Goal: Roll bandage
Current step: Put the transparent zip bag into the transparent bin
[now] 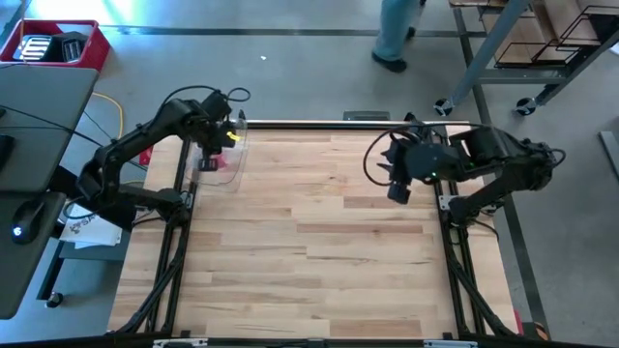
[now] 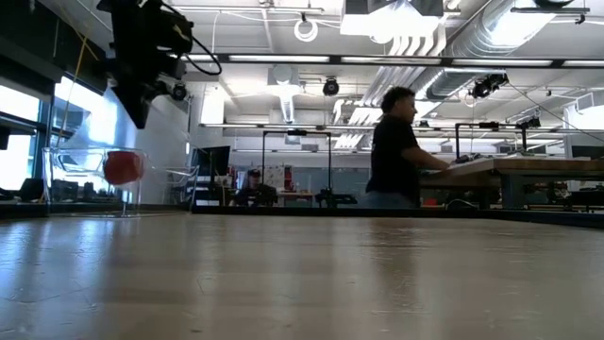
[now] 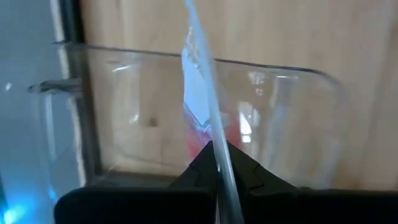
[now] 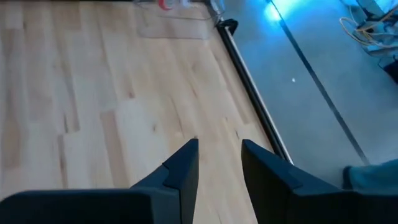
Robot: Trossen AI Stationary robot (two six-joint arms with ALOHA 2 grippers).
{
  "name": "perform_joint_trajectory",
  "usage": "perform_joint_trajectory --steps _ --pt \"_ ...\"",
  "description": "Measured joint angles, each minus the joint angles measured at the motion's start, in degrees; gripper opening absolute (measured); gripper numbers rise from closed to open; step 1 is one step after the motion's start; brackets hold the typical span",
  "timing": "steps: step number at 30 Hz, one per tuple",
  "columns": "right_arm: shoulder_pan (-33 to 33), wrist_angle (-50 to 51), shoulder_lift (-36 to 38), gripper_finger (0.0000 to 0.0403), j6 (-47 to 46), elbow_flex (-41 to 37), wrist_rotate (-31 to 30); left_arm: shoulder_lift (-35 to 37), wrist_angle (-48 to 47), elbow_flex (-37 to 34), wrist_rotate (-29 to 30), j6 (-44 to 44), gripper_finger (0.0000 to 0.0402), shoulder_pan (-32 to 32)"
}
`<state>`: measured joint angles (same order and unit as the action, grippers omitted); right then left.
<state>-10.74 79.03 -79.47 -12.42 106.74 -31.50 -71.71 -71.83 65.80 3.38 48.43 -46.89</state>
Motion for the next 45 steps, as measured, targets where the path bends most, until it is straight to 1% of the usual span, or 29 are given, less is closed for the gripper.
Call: perform_joint_trajectory --steps 3,6,11,14,16,18,20,22,25,29,32,35,36,37,39,40,45 --pt "2.05 -1.30 -0.70 0.0113 0.55 0.00 0.02 1.81 -3.11 0.04 -2.55 0.01 0.0017 1.11" --pt "4.20 -2.70 -1.25 0.0113 2.04 0.00 0.11 3.36 -8.19 0.04 -3.29 -0.16 0.0049 2.26" --pt "7.37 -5.49 -1.93 0.0113 4.91 0.00 0.27 5.38 -12.00 0.04 -8.21 -0.96 0.0122 3.01" --pt "9.00 -7.01 -1.96 0.0113 6.68 0.00 0.41 6.27 -13.57 0.04 -8.92 -2.93 0.0168 3.82" --pt "9.84 -7.50 -1.96 0.0113 7.82 0.00 0.66 6.54 -15.22 0.03 -9.74 -4.61 0.0192 4.61" --pt "10.72 -7.50 -1.98 0.0113 8.32 0.00 1.87 6.99 -17.11 -0.16 -10.58 -6.28 0.0207 5.50" --pt "11.58 -7.49 -1.98 0.0113 8.37 0.00 3.31 7.53 -18.45 -0.74 -10.47 -7.76 0.0211 6.50" --pt "12.09 -7.50 -1.97 0.0113 8.26 0.00 4.50 8.30 -17.85 -1.14 -10.42 -9.35 0.0208 7.47" --pt "12.81 -7.52 -1.98 0.0113 8.34 0.00 5.44 9.14 -15.34 -1.14 -9.28 -13.25 0.0189 8.47" --pt "13.55 -7.52 -1.98 0.0113 8.40 0.00 5.50 9.21 -13.59 -1.14 -1.81 -21.94 0.0154 9.35" --pt "14.12 -7.52 -1.98 0.0113 9.37 0.00 5.53 9.10 -13.34 -1.14 -0.21 -23.35 0.0111 9.41" --pt "14.66 -7.54 -1.98 0.0113 9.94 0.00 5.62 9.09 -10.34 -1.14 0.26 -24.65 0.0040 9.46" --pt "14.93 -7.54 -1.98 0.0113 9.96 0.00 5.66 8.93 -9.12 -1.14 1.39 -25.62 0.0020 9.46" --pt "15.16 -7.54 -1.98 0.0113 9.96 0.00 5.72 8.71 -7.97 -1.14 2.89 -26.49 0.0011 9.44" --pt "15.71 -7.54 -1.98 0.0113 9.94 0.00 6.71 8.36 -5.69 -1.14 5.58 -27.12 0.0010 9.41" --pt "16.04 -7.54 -1.98 0.0113 10.08 0.00 7.53 8.34 -5.07 -1.14 6.00 -27.22 0.0006 9.41" --pt "17.46 -7.54 -1.98 0.0113 11.40 0.00 10.74 10.71 -6.90 -1.14 5.14 -26.22 0.0002 9.43"
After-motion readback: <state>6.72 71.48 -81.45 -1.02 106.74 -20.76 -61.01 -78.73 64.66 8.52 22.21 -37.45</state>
